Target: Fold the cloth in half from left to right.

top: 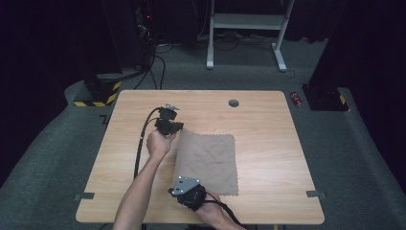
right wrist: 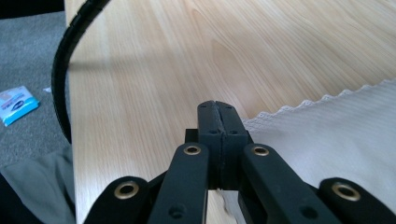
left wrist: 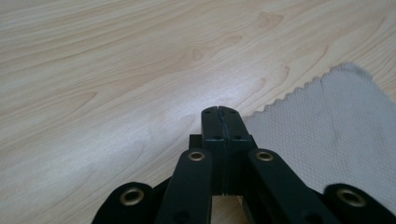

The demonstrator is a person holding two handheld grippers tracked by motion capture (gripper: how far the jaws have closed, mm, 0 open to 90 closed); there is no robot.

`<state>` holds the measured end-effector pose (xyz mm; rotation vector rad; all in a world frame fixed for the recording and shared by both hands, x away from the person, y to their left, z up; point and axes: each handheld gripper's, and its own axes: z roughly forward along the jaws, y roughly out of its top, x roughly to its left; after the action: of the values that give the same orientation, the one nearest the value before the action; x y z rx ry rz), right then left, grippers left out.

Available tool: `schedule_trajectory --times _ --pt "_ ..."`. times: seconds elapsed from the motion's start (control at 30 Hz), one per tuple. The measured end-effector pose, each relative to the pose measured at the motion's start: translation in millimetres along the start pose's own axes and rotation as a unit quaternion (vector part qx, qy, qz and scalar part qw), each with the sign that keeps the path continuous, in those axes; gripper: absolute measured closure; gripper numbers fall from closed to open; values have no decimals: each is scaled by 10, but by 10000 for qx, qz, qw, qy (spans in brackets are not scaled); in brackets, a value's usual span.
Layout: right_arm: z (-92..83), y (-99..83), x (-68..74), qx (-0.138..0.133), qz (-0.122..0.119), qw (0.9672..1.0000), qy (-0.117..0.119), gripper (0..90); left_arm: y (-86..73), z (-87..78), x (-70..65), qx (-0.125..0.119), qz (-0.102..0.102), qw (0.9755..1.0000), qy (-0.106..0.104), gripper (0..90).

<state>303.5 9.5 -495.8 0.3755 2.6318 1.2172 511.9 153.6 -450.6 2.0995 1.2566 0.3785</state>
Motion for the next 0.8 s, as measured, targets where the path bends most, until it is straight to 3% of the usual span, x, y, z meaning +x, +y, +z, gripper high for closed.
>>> schedule_trajectory --times 0.03,0.17,0.37,0.57,0.8 --pt "-29 -39 -16 -6 53 10000 -30 900 18 44 -55 1 141 9999 44 900" --pt "-191 -268 -108 41 329 9992 -221 900 75 196 -179 6 182 9997 -138 900" --pt "-383 -441 -202 23 513 9977 -435 900 185 361 -409 -75 275 9988 -389 900" --pt "-533 -572 -258 5 719 9963 -474 900 230 438 -520 -131 310 9983 -476 900" --pt "-662 -663 -292 -78 844 9949 -545 900 234 490 -540 -146 273 9984 -469 900"
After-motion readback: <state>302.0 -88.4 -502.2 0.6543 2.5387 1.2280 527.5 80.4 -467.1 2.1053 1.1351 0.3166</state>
